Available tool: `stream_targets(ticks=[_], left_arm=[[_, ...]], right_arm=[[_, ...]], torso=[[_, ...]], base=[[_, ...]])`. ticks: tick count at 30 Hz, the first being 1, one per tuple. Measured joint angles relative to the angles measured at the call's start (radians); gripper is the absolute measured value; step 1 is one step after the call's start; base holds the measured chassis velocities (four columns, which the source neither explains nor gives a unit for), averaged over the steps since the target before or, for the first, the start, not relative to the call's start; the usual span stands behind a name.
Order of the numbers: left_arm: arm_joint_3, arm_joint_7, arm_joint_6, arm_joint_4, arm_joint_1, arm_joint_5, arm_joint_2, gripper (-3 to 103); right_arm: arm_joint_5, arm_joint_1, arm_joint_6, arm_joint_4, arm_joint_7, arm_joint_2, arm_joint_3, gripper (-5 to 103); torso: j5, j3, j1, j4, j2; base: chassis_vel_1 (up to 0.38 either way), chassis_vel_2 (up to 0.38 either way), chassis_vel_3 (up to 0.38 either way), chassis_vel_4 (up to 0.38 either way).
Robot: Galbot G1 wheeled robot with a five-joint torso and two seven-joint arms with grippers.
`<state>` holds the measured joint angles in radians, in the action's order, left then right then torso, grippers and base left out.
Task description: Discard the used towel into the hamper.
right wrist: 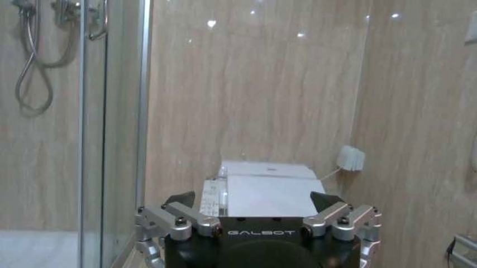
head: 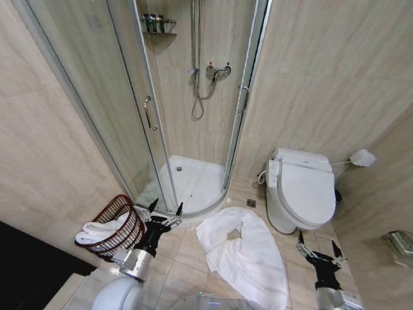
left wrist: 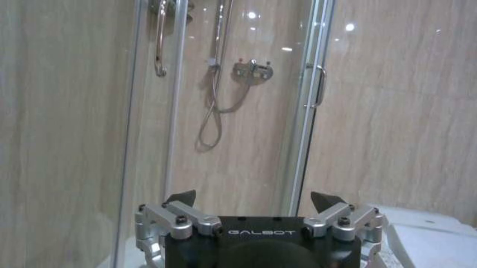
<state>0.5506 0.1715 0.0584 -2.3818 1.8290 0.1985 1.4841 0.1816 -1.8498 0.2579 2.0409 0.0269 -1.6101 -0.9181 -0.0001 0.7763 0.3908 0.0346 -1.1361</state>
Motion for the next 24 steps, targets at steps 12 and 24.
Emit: stream_targets(ticks=[12, 24], left_arm=[[0.000, 0.000, 0.000, 0.000, 0.000, 0.000, 0.000, 100], [0.000, 0.000, 0.000, 0.000, 0.000, 0.000, 0.000, 100]], right_arm=[[0.034, 0.054, 0.077, -0.071, -0.016, 0.001, 0.017, 100], [0.091, 0.077, 0.047, -0.097, -0.018, 0.002, 0.009, 100]], torso=[[0.0001, -0.033, -0.028, 0.0000, 0.061], [0.0000, -0.064, -0.053, 0.0000, 0.118]], base=[[0.000, 0.000, 0.000, 0.000], [0.000, 0.000, 0.000, 0.000]])
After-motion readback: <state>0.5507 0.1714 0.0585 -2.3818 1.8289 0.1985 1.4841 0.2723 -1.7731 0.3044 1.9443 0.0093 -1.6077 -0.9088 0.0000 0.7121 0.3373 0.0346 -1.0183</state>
